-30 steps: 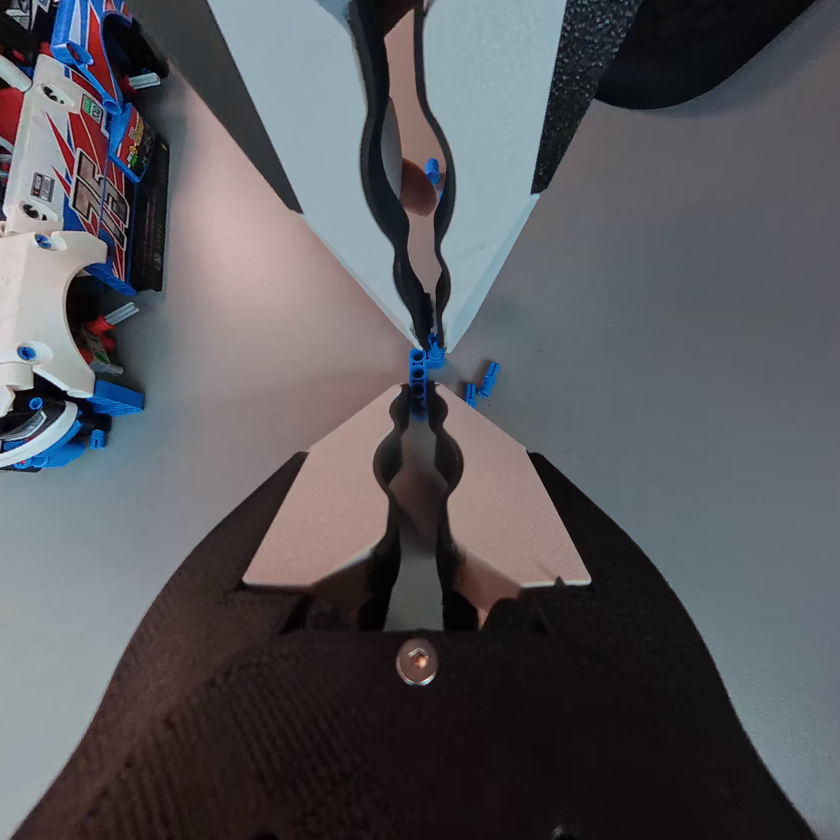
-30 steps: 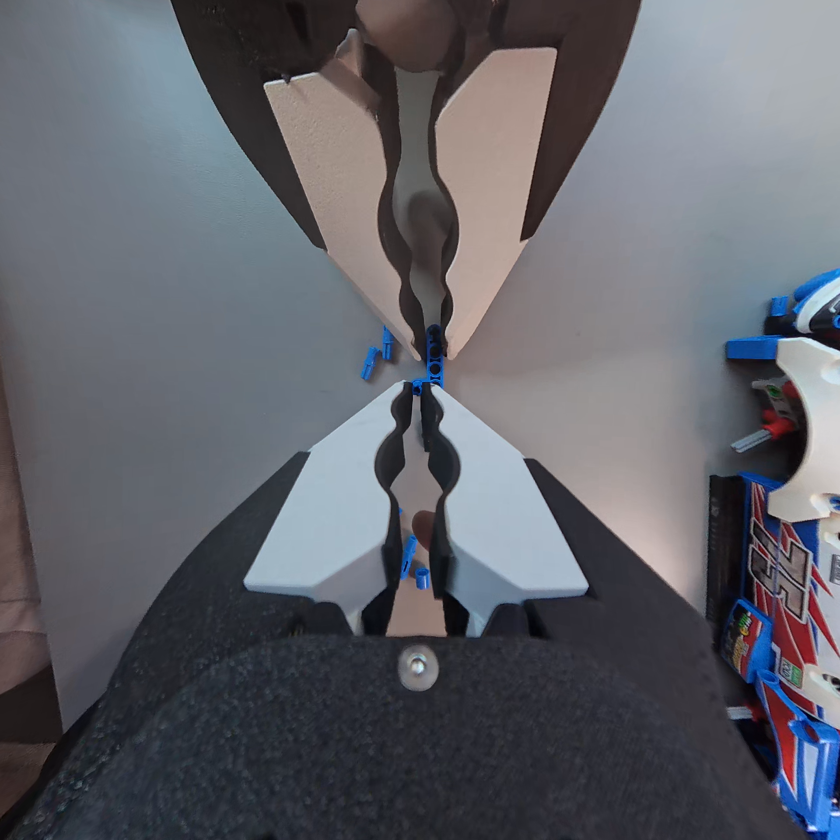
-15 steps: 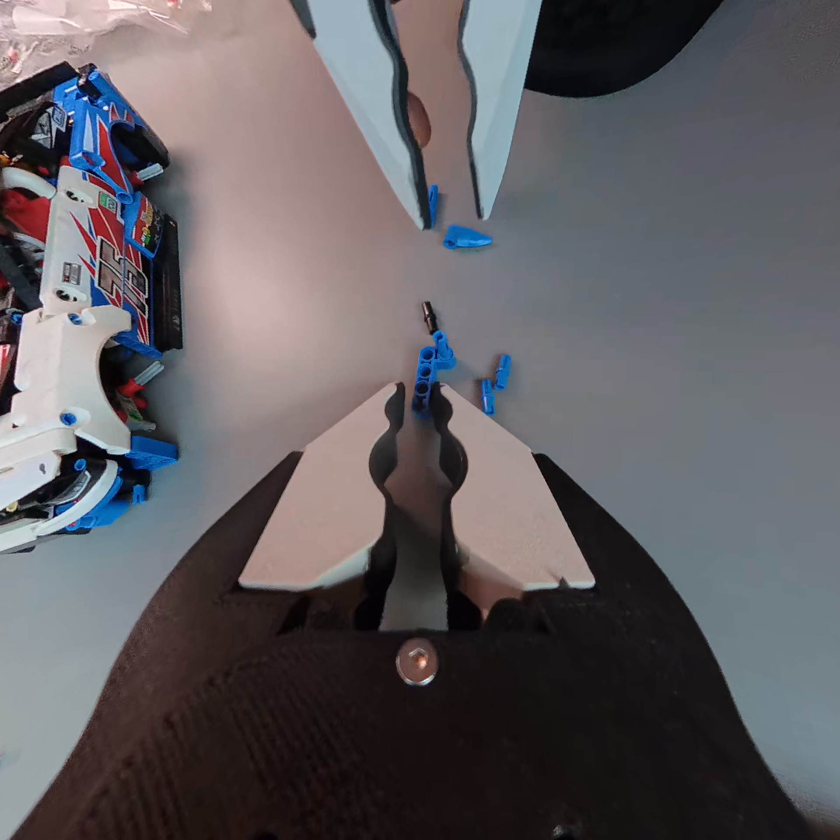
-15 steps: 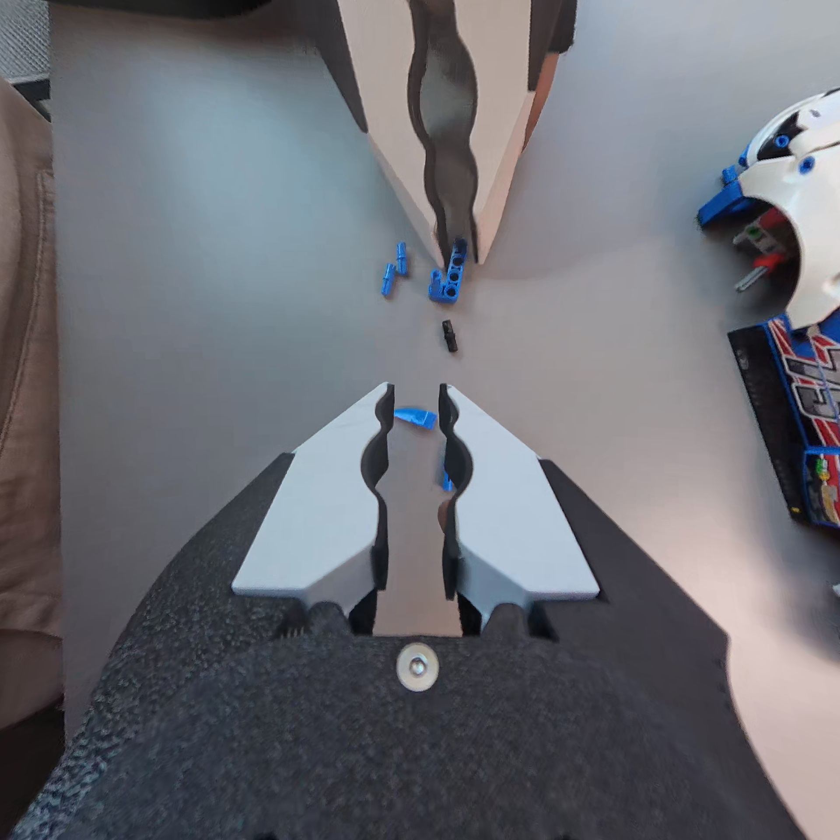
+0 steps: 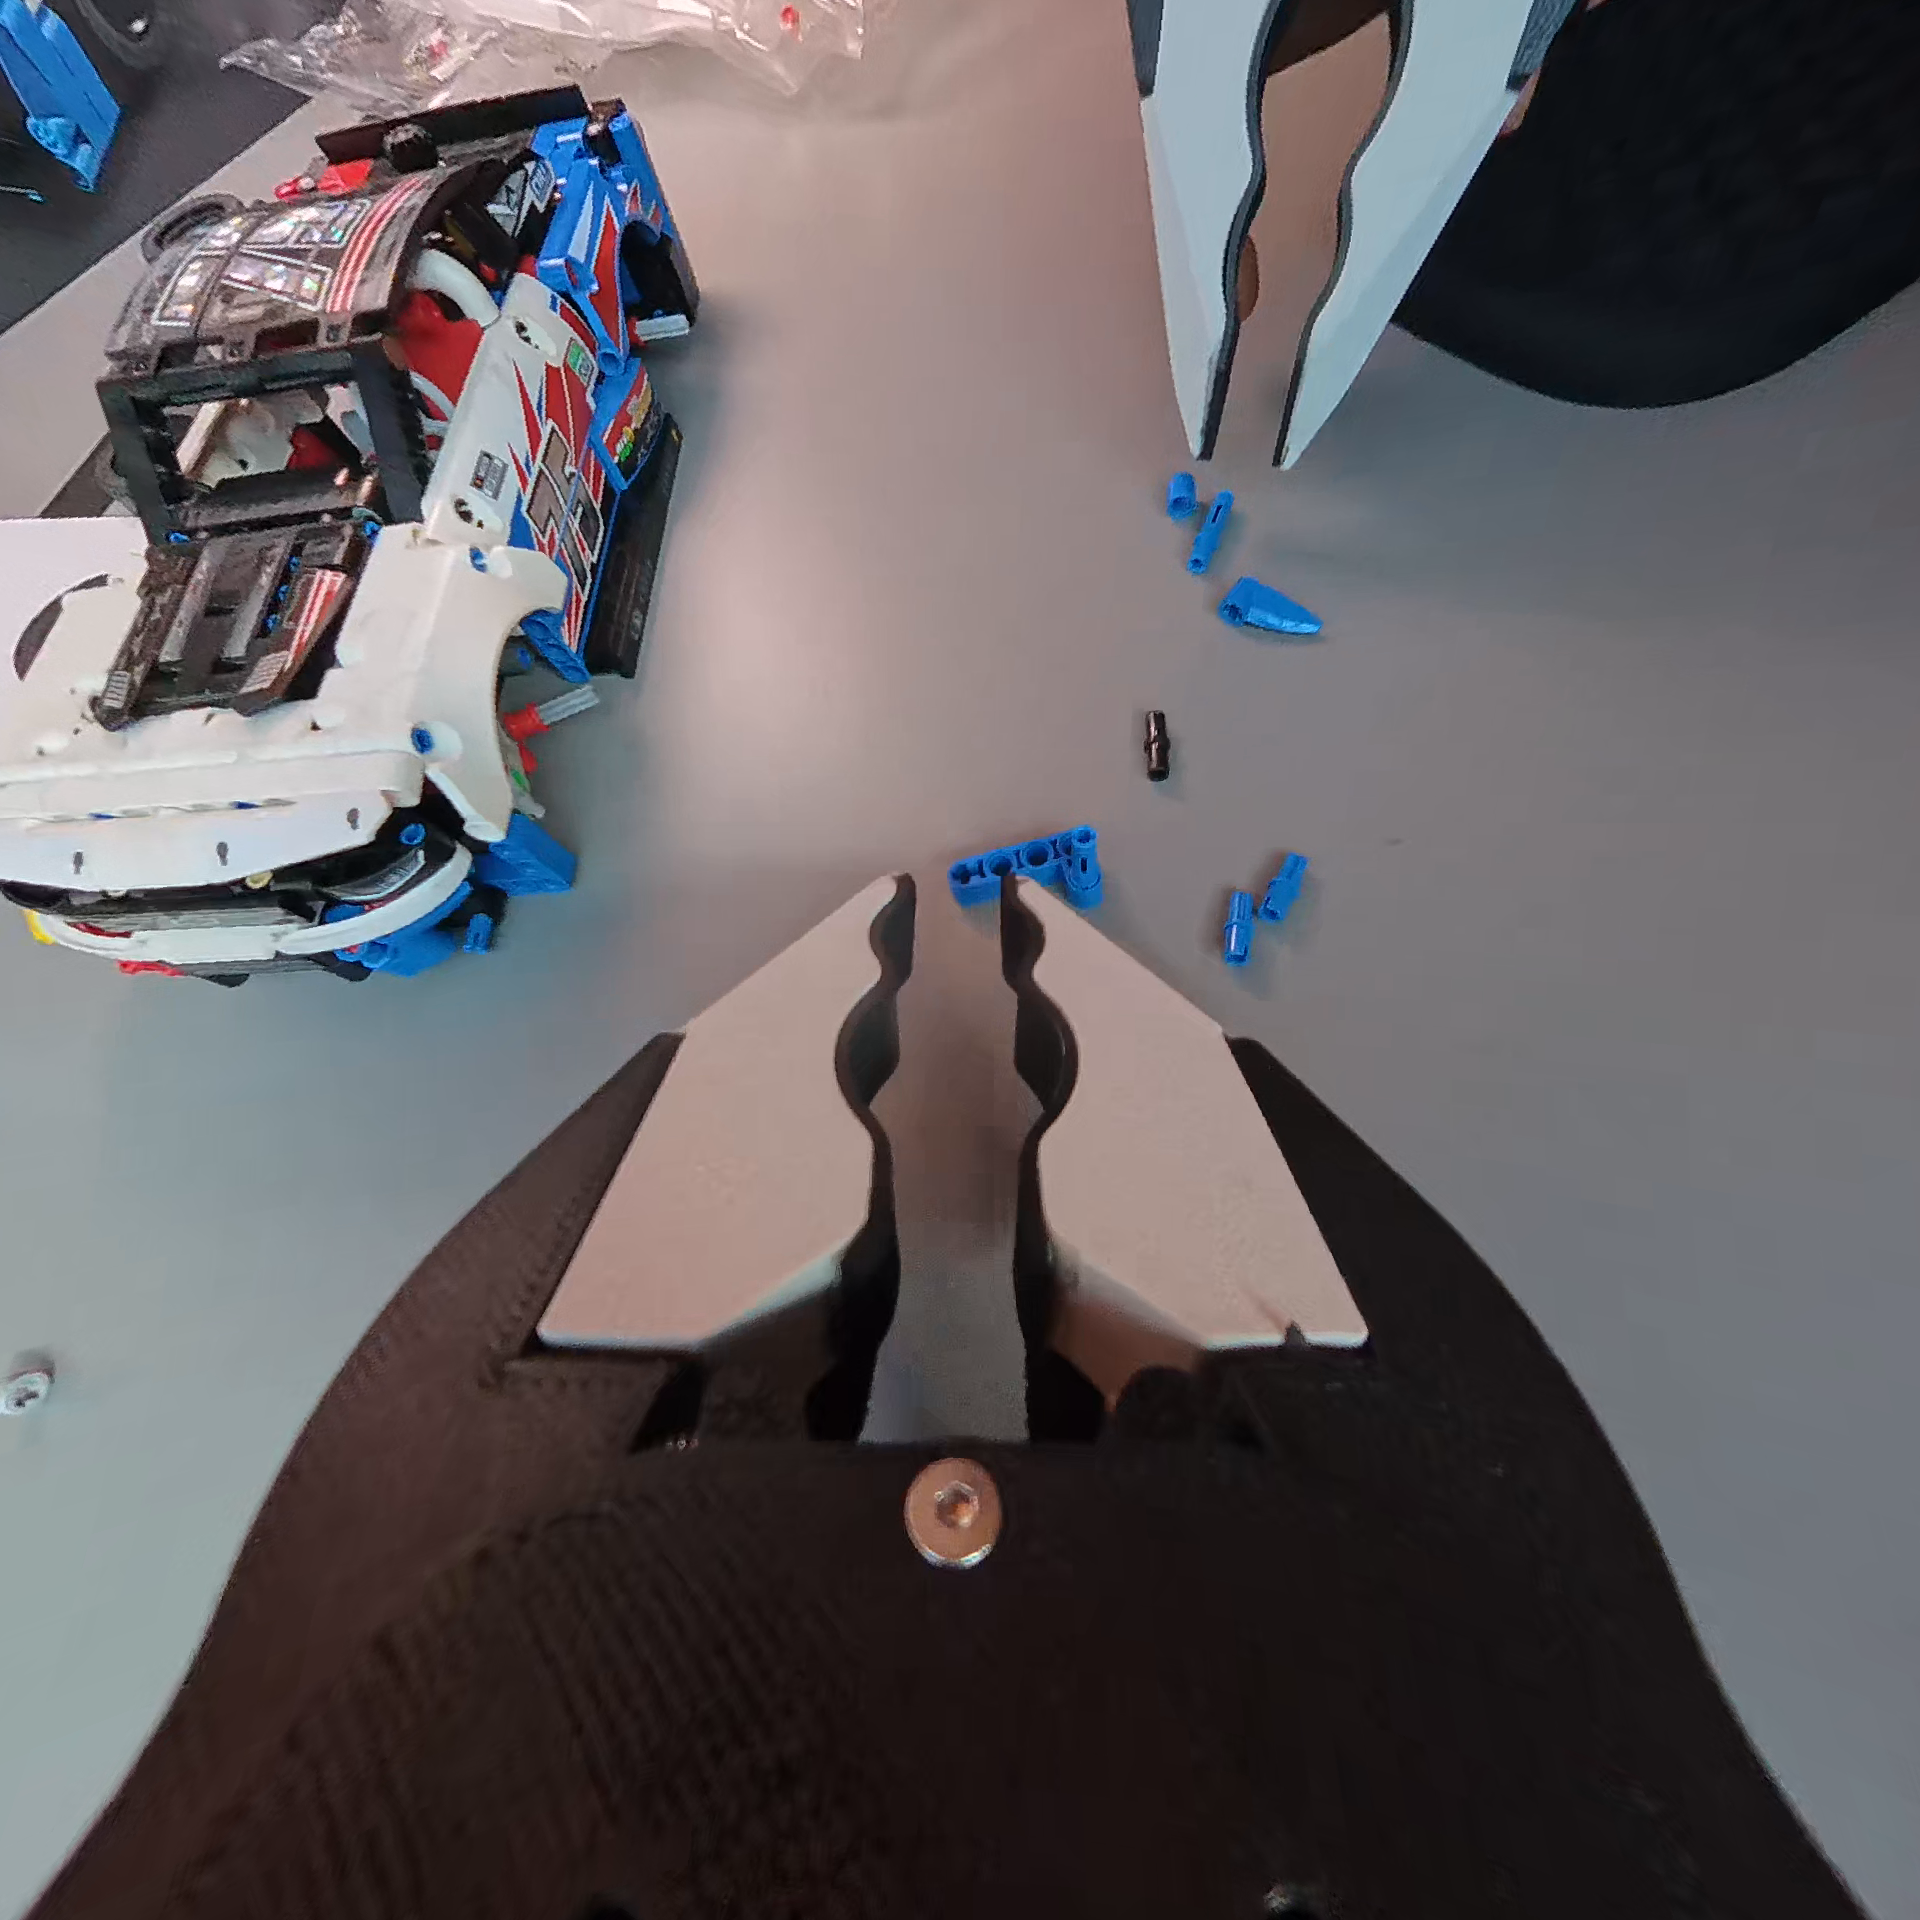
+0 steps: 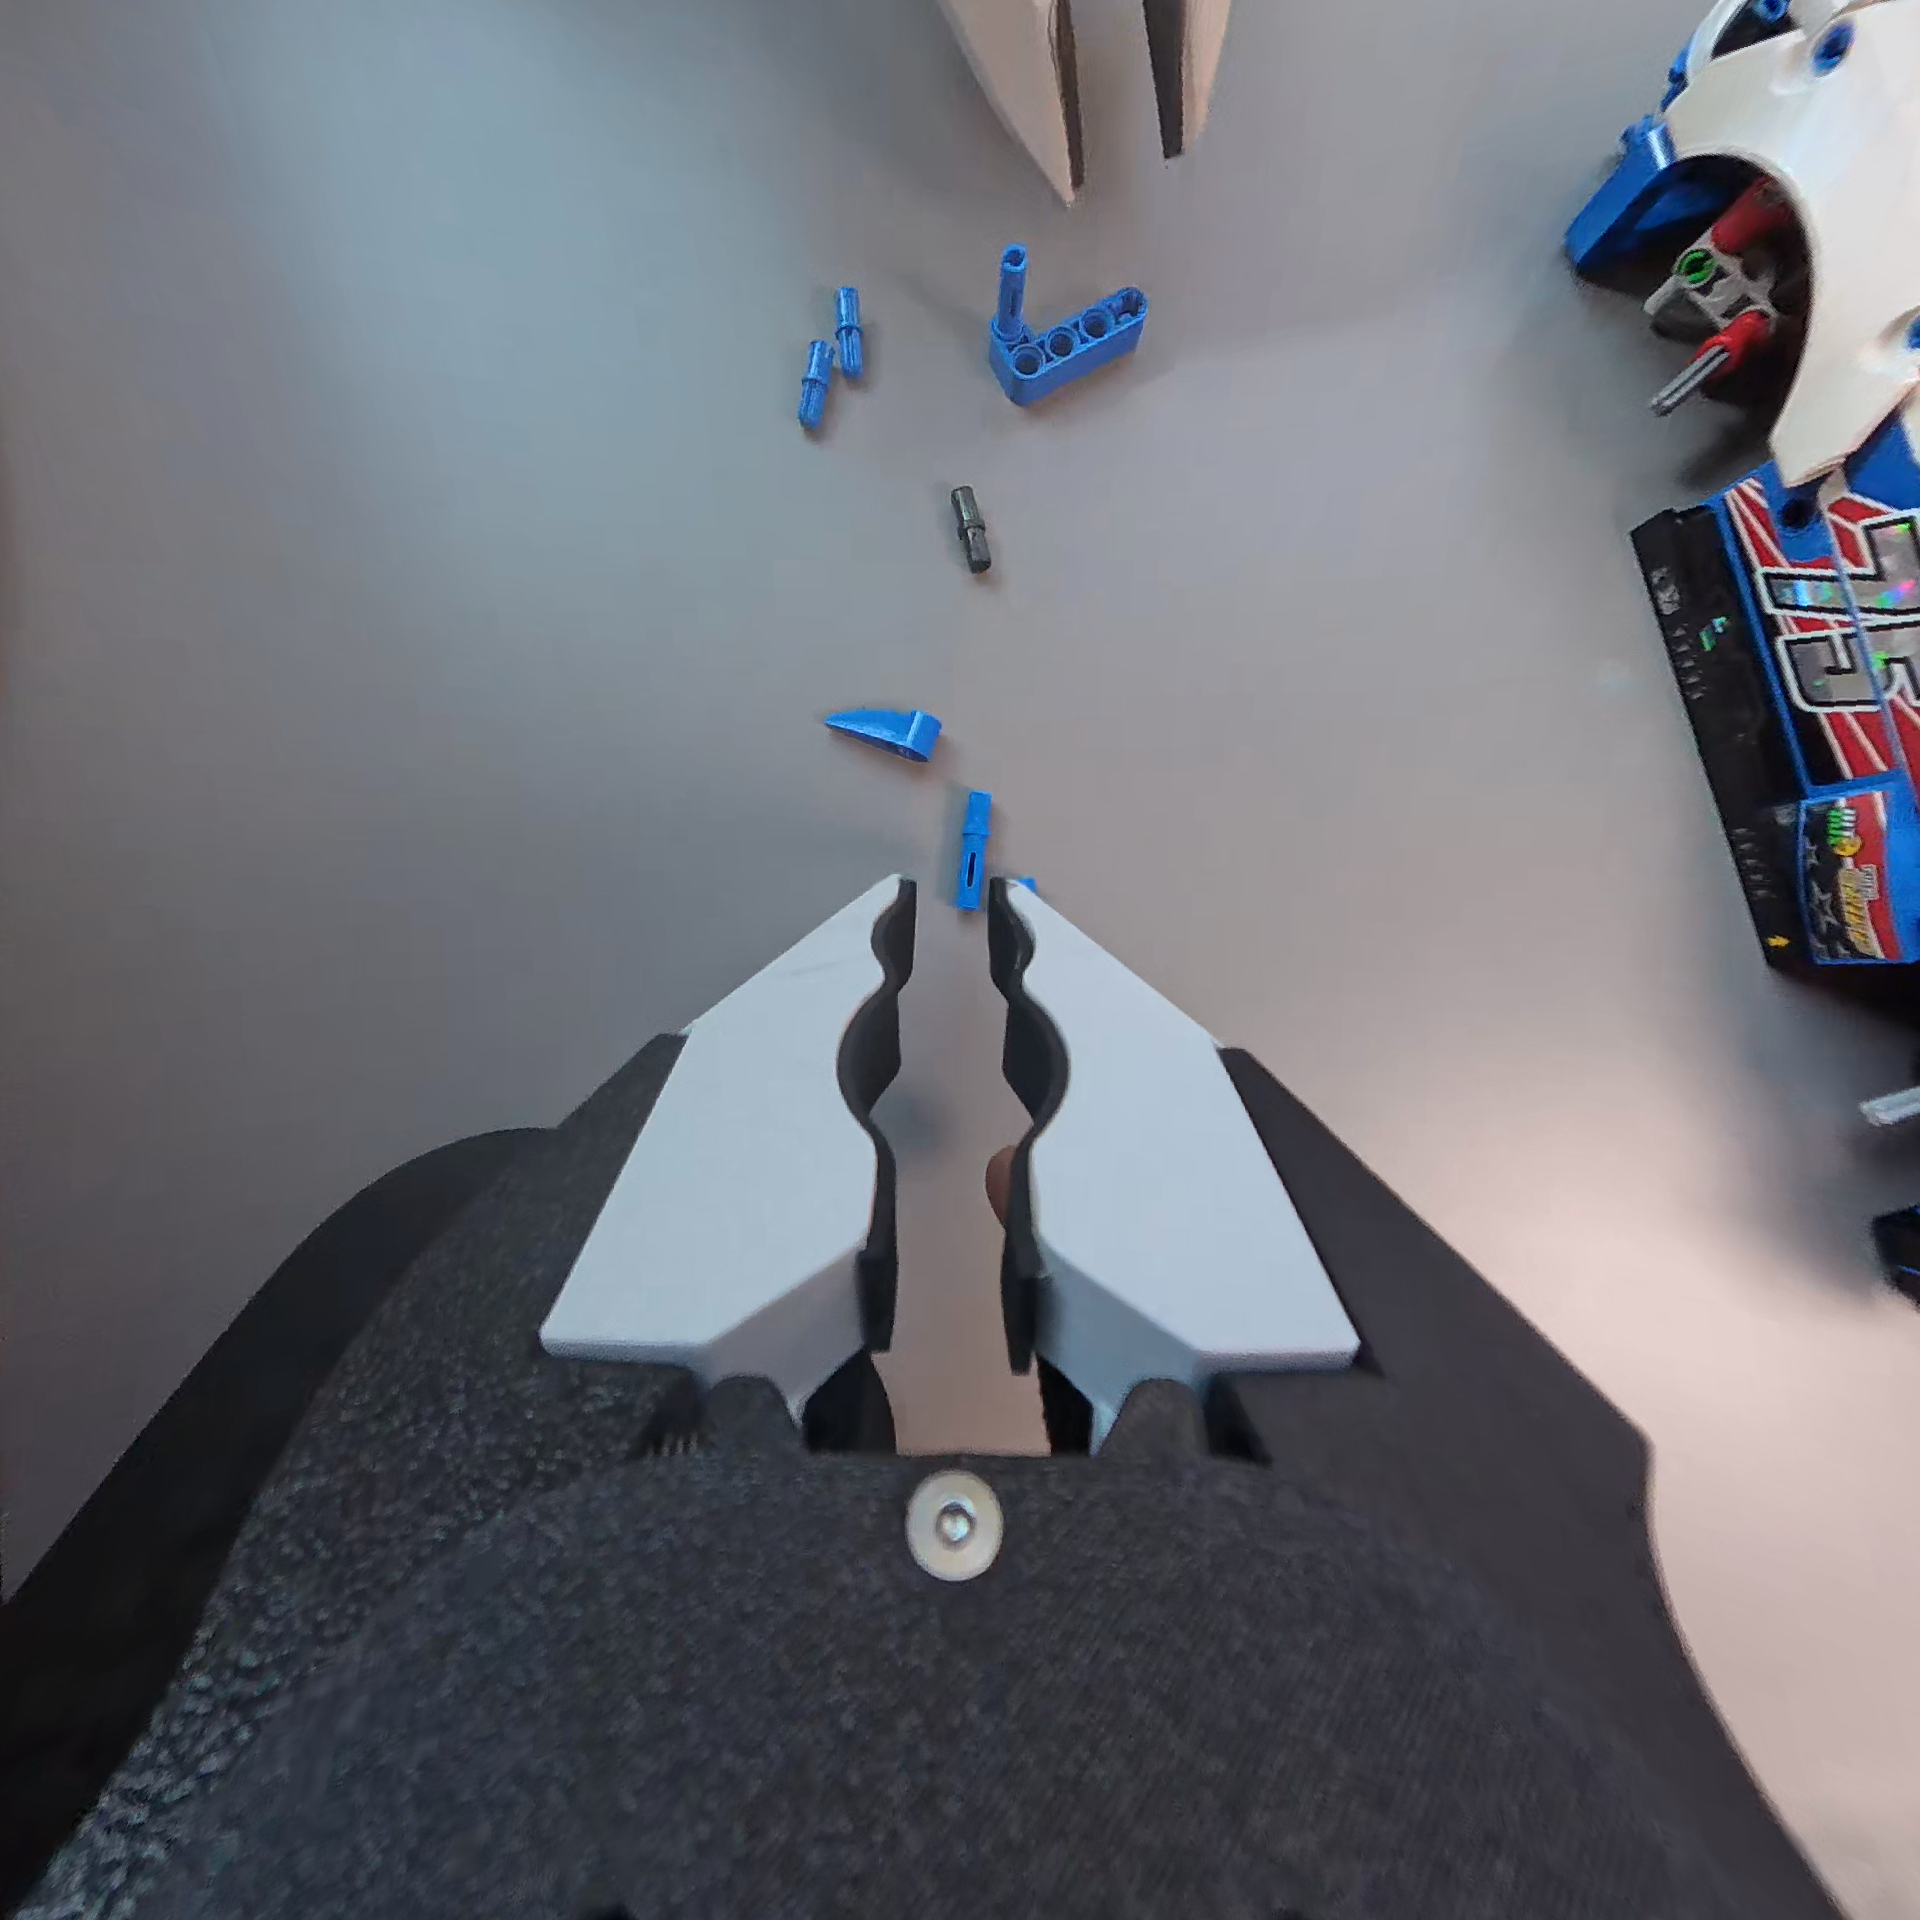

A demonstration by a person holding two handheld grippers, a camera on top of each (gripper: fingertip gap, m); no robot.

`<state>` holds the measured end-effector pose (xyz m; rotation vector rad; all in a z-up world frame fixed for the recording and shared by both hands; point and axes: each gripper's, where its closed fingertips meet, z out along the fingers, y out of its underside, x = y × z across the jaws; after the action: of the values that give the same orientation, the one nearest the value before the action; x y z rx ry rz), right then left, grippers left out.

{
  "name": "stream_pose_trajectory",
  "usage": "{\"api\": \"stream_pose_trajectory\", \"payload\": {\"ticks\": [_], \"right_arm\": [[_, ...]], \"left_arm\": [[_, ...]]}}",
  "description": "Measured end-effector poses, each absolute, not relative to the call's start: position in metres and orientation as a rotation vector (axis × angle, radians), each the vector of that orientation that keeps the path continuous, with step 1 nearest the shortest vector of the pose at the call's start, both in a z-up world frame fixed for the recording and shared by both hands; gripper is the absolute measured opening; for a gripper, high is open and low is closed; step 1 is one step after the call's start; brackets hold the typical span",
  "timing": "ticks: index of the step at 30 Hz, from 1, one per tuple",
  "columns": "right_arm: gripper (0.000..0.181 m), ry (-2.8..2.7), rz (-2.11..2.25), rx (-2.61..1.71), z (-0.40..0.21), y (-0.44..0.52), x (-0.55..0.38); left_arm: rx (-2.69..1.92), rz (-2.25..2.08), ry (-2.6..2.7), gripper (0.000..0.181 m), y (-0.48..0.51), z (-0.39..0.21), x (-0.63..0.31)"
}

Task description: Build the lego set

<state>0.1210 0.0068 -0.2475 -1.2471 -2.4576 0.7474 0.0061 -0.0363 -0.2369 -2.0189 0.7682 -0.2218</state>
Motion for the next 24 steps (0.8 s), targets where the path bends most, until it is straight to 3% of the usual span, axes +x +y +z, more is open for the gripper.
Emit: {"api": "stream_pose_trajectory", "payload": {"ticks": [10, 15, 24], "right_arm": [[0.002, -2.45, 0.718, -1.252, -0.26, 0.006, 0.115], [0.002, -2.42, 0.701, -1.251, -0.258, 0.006, 0.11], [0.002, -2.123, 0.821, -1.229, -0.227, 0.009, 0.063]], "left_arm": [[-2.003, -0.282, 0.731, 0.014, -0.039, -0.23, 0.012], [-2.115, -0.328, 0.773, 0.027, -0.049, -0.248, 0.022], [-2.201, -0.242, 0.759, 0.014, -0.043, -0.255, 0.031]]}}
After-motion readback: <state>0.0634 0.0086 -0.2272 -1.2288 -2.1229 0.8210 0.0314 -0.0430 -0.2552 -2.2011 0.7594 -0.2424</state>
